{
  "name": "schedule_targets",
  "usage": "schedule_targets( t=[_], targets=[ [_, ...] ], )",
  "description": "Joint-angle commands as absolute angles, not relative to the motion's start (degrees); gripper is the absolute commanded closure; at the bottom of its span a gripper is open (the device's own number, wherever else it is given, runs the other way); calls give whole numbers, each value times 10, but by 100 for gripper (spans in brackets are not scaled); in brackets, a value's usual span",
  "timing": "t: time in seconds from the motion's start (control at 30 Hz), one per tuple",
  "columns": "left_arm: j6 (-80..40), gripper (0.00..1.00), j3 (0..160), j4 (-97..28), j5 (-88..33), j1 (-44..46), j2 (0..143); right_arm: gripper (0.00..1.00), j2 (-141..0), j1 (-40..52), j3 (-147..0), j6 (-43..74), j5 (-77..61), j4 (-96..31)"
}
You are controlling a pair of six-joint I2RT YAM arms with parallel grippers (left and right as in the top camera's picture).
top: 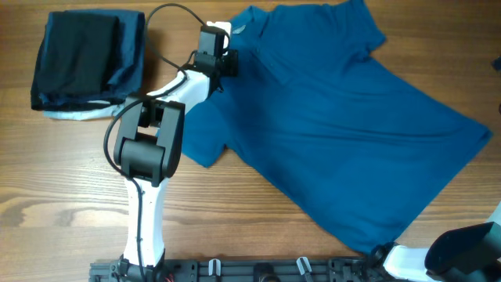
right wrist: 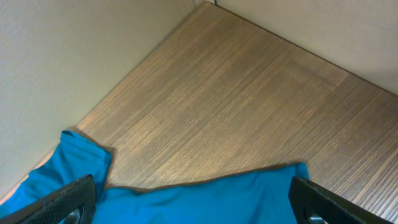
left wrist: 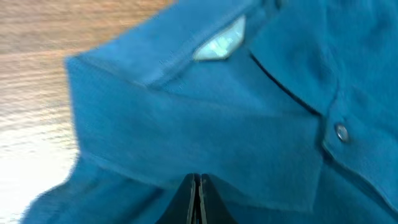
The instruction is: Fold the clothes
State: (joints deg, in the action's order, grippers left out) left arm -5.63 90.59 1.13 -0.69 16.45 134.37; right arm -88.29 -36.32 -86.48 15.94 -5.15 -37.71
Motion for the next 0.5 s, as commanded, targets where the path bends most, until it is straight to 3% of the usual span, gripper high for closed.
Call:
schedule_targets(
  t=[0.0,0.47],
  targets=[
    [-48,96,908,11,12,139,1359,0,-888,-364,-862,156,-61,-376],
    [-91,96,908,-208,102,106,1391,0,-888,-364,-862,156,-61,-376]
  ],
)
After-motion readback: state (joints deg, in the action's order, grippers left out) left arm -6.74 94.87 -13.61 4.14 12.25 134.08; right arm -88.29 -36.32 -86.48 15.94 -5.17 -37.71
